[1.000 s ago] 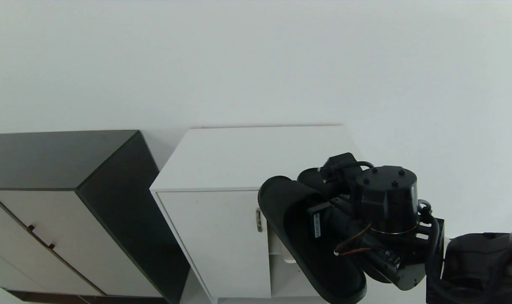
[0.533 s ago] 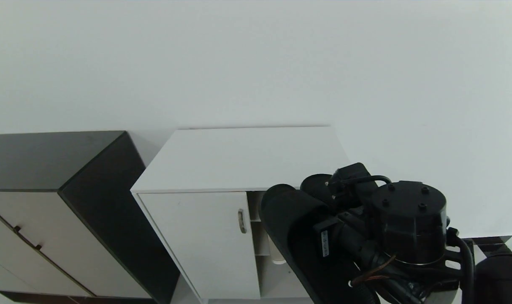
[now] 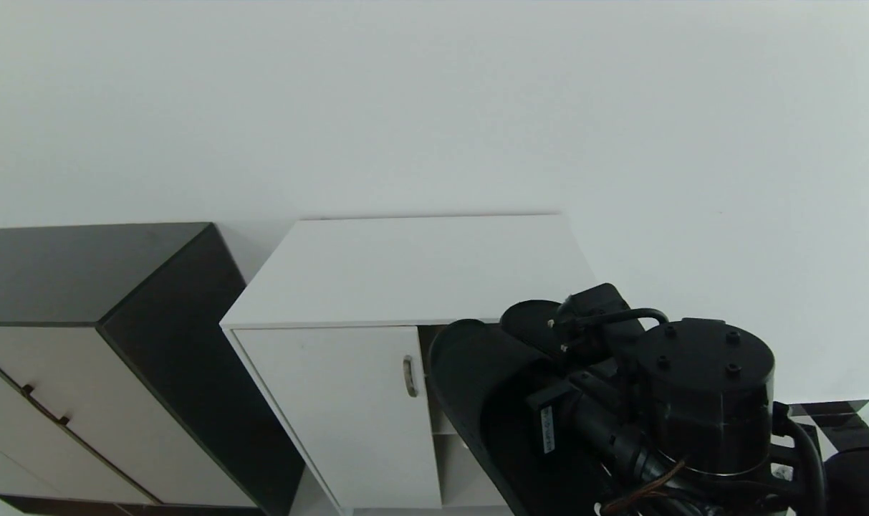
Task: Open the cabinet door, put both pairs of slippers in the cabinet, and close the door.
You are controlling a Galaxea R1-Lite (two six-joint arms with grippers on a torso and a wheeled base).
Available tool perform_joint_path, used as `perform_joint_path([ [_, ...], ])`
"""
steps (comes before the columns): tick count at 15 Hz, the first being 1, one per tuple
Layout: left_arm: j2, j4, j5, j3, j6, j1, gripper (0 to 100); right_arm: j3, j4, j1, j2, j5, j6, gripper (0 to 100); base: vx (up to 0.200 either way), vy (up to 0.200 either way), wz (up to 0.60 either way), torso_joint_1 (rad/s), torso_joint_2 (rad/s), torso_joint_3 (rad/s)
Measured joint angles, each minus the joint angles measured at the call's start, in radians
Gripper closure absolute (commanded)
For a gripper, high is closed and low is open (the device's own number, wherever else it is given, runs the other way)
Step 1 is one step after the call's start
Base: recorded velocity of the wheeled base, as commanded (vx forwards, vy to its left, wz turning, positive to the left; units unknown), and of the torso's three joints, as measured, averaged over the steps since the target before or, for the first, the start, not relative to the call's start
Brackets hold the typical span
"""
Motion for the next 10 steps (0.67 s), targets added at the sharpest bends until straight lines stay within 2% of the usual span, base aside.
perform_joint_path([
  [2,0.0,0.0,0.0,0.0,0.0,0.001,100,0.008,0.0,0.008,0.0,0.002,0.001,100,0.0,0.0,0.0,0.0,0.0,0.0],
  [4,0.0,0.0,0.0,0.0,0.0,0.0,100,0.011,-0.001,0.017,0.0,0.002,0.001,100,0.0,0.0,0.0,-0.11,0.25,0.144],
  [10,0.0,0.0,0.0,0.0,0.0,0.001,100,0.015,0.0,0.02,0.0,0.002,0.0,100,0.0,0.0,0.0,-0.202,0.48,0.268],
])
